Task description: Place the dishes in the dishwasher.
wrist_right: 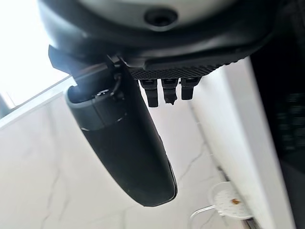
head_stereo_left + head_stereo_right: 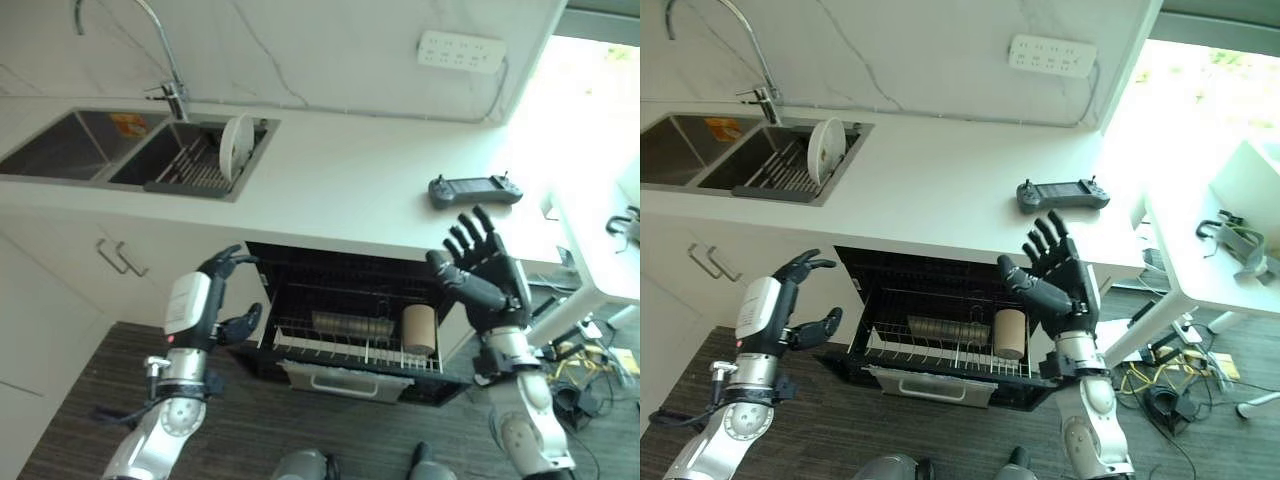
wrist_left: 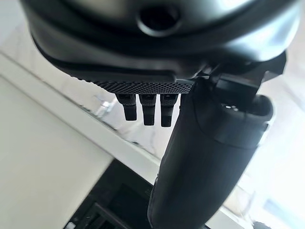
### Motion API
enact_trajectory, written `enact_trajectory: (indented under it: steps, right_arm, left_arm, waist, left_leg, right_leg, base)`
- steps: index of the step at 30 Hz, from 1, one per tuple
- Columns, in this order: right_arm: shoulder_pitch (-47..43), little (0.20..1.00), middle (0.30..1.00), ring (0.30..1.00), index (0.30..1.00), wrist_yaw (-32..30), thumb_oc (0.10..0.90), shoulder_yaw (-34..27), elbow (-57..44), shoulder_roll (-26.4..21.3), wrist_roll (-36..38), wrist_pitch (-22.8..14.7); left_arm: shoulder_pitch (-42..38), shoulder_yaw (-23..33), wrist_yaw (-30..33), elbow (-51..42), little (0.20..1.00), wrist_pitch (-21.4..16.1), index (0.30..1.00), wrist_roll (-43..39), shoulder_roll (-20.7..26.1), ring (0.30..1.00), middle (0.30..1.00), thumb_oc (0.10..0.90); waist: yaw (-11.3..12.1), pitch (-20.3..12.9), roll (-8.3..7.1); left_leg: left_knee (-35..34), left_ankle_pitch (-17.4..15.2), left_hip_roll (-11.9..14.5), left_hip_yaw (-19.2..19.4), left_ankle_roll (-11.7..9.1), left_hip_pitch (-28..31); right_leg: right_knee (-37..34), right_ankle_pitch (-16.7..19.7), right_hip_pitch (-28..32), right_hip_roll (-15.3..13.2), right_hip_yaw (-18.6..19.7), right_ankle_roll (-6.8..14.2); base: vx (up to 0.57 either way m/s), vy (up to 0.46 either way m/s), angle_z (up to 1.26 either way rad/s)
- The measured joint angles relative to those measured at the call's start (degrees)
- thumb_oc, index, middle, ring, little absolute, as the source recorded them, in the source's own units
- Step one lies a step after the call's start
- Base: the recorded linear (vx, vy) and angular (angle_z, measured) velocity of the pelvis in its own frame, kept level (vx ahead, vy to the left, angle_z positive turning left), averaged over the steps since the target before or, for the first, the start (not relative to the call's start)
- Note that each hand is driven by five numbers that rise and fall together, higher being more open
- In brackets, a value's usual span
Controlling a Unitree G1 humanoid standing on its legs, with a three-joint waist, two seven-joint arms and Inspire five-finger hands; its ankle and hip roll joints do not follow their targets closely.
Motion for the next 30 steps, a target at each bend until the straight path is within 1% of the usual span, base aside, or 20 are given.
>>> enact_trajectory:
  steps: [2, 3, 4, 5, 6, 7, 8, 9, 13, 16, 17, 20, 22, 23, 25, 26, 27, 28, 29, 30]
  right_arm:
    - [-0.4, 0.9, 0.9, 0.9, 0.9, 1.2, 0.8, -0.2, 0.0, 0.0, 0.0, -0.1]
    - [-0.4, 0.9, 0.9, 0.9, 0.9, 1.8, 0.8, -0.1, 0.0, 0.0, 0.0, -0.1]
    - [0.3, 0.9, 0.9, 0.9, 0.9, 2.3, 0.8, 0.0, -0.1, 0.0, 0.0, -0.1]
    - [1.3, 0.9, 0.9, 0.9, 0.9, 2.5, 0.8, -0.4, -0.1, 0.0, -0.1, -0.9]
    - [2.1, 0.9, 0.9, 0.9, 0.9, 2.7, 0.8, -1.2, 0.0, 0.0, 0.0, -1.1]
    - [3.1, 0.9, 0.9, 0.9, 0.9, 2.9, 0.8, -1.7, 0.3, 0.0, 0.0, -1.2]
    - [3.7, 0.9, 0.9, 0.9, 0.9, 3.5, 0.8, -2.5, 0.8, -0.5, 0.3, -1.7]
    - [3.9, 0.9, 0.9, 0.9, 0.9, 4.9, 0.8, -3.0, 1.9, -1.7, 1.2, -2.2]
    - [5.3, 0.9, 0.9, 0.9, 0.9, 7.8, 0.8, -7.5, 5.1, -3.0, 4.0, -3.7]
    - [6.5, 0.9, 0.9, 0.9, 0.9, 9.0, 0.8, -7.9, 4.6, -6.1, 5.6, -5.7]
    - [6.5, 0.9, 0.9, 0.9, 0.9, 8.9, 0.8, -8.0, 4.5, -6.3, 5.7, -6.1]
    - [6.3, 0.9, 0.9, 0.9, 0.9, 8.6, 0.8, -8.5, 4.6, -6.3, 5.7, -6.5]
    - [4.5, 0.9, 0.9, 0.9, 0.9, 8.1, 0.8, -8.5, 5.3, -6.2, 5.7, -6.8]
    - [3.9, 0.9, 0.9, 0.9, 0.9, 7.9, 0.8, -8.6, 5.8, -6.9, 5.9, -7.3]
    - [2.6, 0.9, 0.9, 0.9, 0.9, 7.1, 0.8, -9.1, 6.0, -7.5, 6.2, -7.2]
    - [2.3, 0.9, 0.9, 0.9, 0.9, 6.2, 0.8, -9.1, 6.0, -7.5, 6.3, -7.1]
    - [2.3, 0.9, 0.9, 0.9, 0.9, 5.4, 0.8, -9.2, 6.0, -7.5, 6.2, -7.0]
    - [2.4, 0.9, 0.9, 0.9, 0.9, 4.3, 0.8, -10.4, 5.8, -7.5, 6.2, -6.9]
    - [2.4, 0.9, 0.9, 0.9, 0.9, 3.4, 0.8, -11.2, 5.7, -7.4, 6.2, -6.8]
    - [2.4, 0.9, 0.9, 0.9, 0.9, 1.8, 0.8, -12.0, 5.6, -7.3, 6.5, -6.7]
  left_arm:
    - [1.4, 1.0, 0.0, 0.0, 0.9, 0.3, 0.9, -2.5, -0.1, 0.9, 0.9, 0.8]
    - [1.9, 1.0, -0.3, 0.1, 0.9, 0.3, 0.9, -6.5, -0.6, 0.9, 0.9, 0.8]
    - [3.4, 3.3, -1.0, 0.4, 0.9, 0.4, 0.9, -16.2, -5.5, 0.9, 0.9, 0.8]
    - [4.1, 5.6, -1.0, 1.6, 0.9, 1.2, 0.9, -25.4, -10.7, 0.9, 0.9, 0.8]
    - [5.0, 7.0, -1.2, 3.7, 0.9, 1.6, 0.9, -30.5, -13.6, 0.9, 0.9, 0.8]
    - [4.5, 8.6, -1.2, 5.7, 0.9, 1.9, 0.9, -34.0, -15.5, 0.9, 0.9, 0.8]
    - [5.4, 10.9, -1.2, 9.1, 0.9, 2.6, 0.9, -38.7, -17.7, 0.9, 0.9, 0.8]
    - [6.0, 12.2, -1.2, 12.5, 0.9, 2.7, 0.9, -42.3, -19.2, 0.9, 0.9, 0.8]
    - [7.9, 12.9, -6.1, 27.2, 0.9, 2.6, 0.9, -52.4, -23.5, 0.9, 0.9, 0.8]
    - [7.2, 10.0, -8.7, 32.5, 0.9, 1.1, 0.9, -53.9, -24.8, 0.9, 0.9, 0.8]
    - [7.2, 9.8, -9.4, 33.0, 0.9, 1.1, 0.9, -53.9, -25.0, 0.9, 0.9, 0.8]
    - [6.7, 10.3, -10.9, 35.5, 0.9, 0.9, 0.9, -54.0, -24.9, 0.9, 0.9, 0.8]
    - [4.3, 10.2, -12.8, 41.8, 0.9, 1.9, 0.9, -53.9, -24.9, 0.9, 0.9, 0.8]
    - [4.2, 9.7, -15.7, 45.5, 0.9, 3.0, 0.9, -52.9, -24.8, 0.9, 0.9, 0.8]
    - [1.1, 8.2, -19.5, 53.2, 0.9, 7.1, 0.9, -51.1, -24.8, 0.9, 0.9, 0.8]
    - [0.5, 6.8, -21.8, 56.4, 0.9, 9.1, 0.9, -50.4, -25.0, 0.9, 0.9, 0.8]
    - [0.6, 6.6, -23.2, 58.0, 0.9, 10.7, 0.9, -49.9, -25.2, 0.9, 0.9, 0.8]
    - [0.7, 6.4, -24.3, 59.3, 0.9, 12.4, 0.9, -49.4, -25.2, 0.9, 0.9, 0.8]
    - [0.6, 6.3, -24.8, 59.7, 0.9, 13.4, 0.9, -49.5, -25.2, 0.9, 0.9, 0.8]
    - [-0.1, 6.4, -25.0, 60.7, 0.9, 15.3, 0.9, -49.5, -25.3, 0.9, 0.9, 0.8]
  waist:
    - [0.3, -0.2, -0.26]
    - [0.2, -0.2, -0.24]
    - [0.2, -0.2, 0.0]
    - [0.0, -0.2, -0.02]
    - [0.2, -0.2, -0.07]
    - [-0.8, -0.4, -0.07]
    - [-1.2, -0.7, -0.92]
    - [-1.5, -0.9, -1.37]
    - [-1.6, -1.1, -1.49]
    - [-1.4, -1.0, -1.64]
    - [-1.6, -0.9, -1.72]
    - [-1.3, -0.7, -1.8]
    - [-2.0, 0.2, -2.3]
    - [-3.0, 0.3, -1.46]
    - [-3.5, 0.4, -0.23]
    - [-4.0, 0.5, 0.04]
    - [-4.7, 0.4, 0.45]
    - [-5.0, 0.5, 1.19]
    - [-4.9, 0.5, 1.44]
    - [-4.4, 0.6, 1.36]
  left_leg:
    - [0.0, 0.0, -0.6, 0.9, 0.5, -0.8]
    - [0.0, 0.1, -0.7, 1.0, 0.6, -1.1]
    - [-0.2, 0.0, 0.1, 0.6, 0.6, -1.1]
    - [-0.2, -0.1, 0.5, -0.9, -0.1, -1.5]
    - [-0.7, 0.3, 0.4, -2.4, -0.2, -1.5]
    - [-1.2, 1.4, 0.3, -3.8, 0.2, -1.4]
    - [-2.1, 1.9, -0.7, -4.9, -0.3, -1.5]
    - [-2.7, 2.8, -1.2, -4.8, -0.2, -1.1]
    - [-4.9, 4.2, -1.6, -5.3, -1.4, -0.5]
    - [-11.9, 8.9, -3.5, -6.2, -3.0, 3.6]
    - [-11.7, 9.5, -4.0, -7.8, -3.9, 3.7]
    - [-12.6, 9.3, -3.6, -9.3, -4.5, 3.7]
    - [-9.5, 6.4, -1.3, -9.1, -5.9, 2.6]
    - [-7.5, 5.7, 2.1, -11.4, -7.9, 1.2]
    - [-7.1, 5.3, 5.2, -11.8, -8.4, -0.6]
    - [-7.3, 5.4, 6.7, -10.5, -8.6, -0.8]
    - [-7.5, 5.3, 7.3, -9.8, -8.9, -0.5]
    - [-8.3, 5.1, 7.8, -7.1, -8.8, 0.2]
    - [-9.0, 5.8, 7.2, -5.9, -9.5, 1.2]
    - [-9.6, 6.1, 4.7, -5.8, -9.4, 1.7]
  right_leg:
    - [-0.5, 0.8, 1.1, 0.9, -0.4, 0.8]
    - [-0.7, 2.8, 1.3, 1.0, -0.7, 2.8]
    - [-1.0, 3.1, 2.2, 1.9, -3.2, 1.9]
    - [0.7, -1.1, 3.0, 5.2, -2.7, 1.1]
    - [1.9, -4.6, 3.5, 8.2, -2.0, 1.2]
    - [2.8, -6.4, 3.9, 10.7, 0.4, 0.9]
    - [2.1, -7.9, 4.0, 14.1, 2.8, -0.3]
    - [3.3, -8.9, 3.2, 14.5, 3.6, -1.8]
    - [3.4, -8.9, 2.8, 14.4, 3.6, -3.9]
    - [4.4, -9.7, 3.7, 13.4, 3.2, -5.3]
    - [4.4, -9.7, 4.1, 12.9, 3.4, -5.7]
    - [5.1, -9.4, 4.1, 12.6, 2.7, -6.8]
    - [4.4, -9.2, 4.1, 12.1, 2.3, -7.7]
    - [4.9, -9.7, 3.3, 11.8, 1.8, -6.4]
    - [5.4, -9.2, 1.5, 11.0, 1.7, -5.6]
    - [5.5, -9.0, 1.2, 10.0, 1.5, -5.0]
    - [5.6, -8.7, 1.5, 8.8, 0.7, -4.2]
    - [5.5, -8.6, 2.3, 7.4, -0.3, -3.0]
    - [5.5, -8.3, 2.6, 6.2, -0.4, -1.7]
    - [5.2, -7.9, 3.4, 4.0, -0.1, 0.0]
  base:
    - [0.02, 0.084, -0.18]
    - [0.05, -0.01, 0.03]
    - [0.12, -0.151, 0.23]
    - [0.1, -0.17, 0.31]
    - [0.11, -0.202, 0.6]
    - [0.02, -0.099, 0.71]
    - [0.02, -0.188, 0.69]
    - [-0.01, -0.158, 0.38]
    - [0.02, -0.161, 0.03]
    - [-0.01, -0.05, 0.24]
    - [-0.02, 0.049, 0.19]
    - [-0.03, 0.159, 0.07]
    - [0.0, 0.332, 0.14]
    - [0.01, 0.494, 0.22]
    - [0.04, 0.475, 0.16]
    - [0.08, 0.503, 0.25]
    - [0.1, 0.579, 0.42]
    - [0.1, 0.512, 0.47]
    - [0.1, 0.487, 0.4]
    - [0.08, 0.369, 0.26]
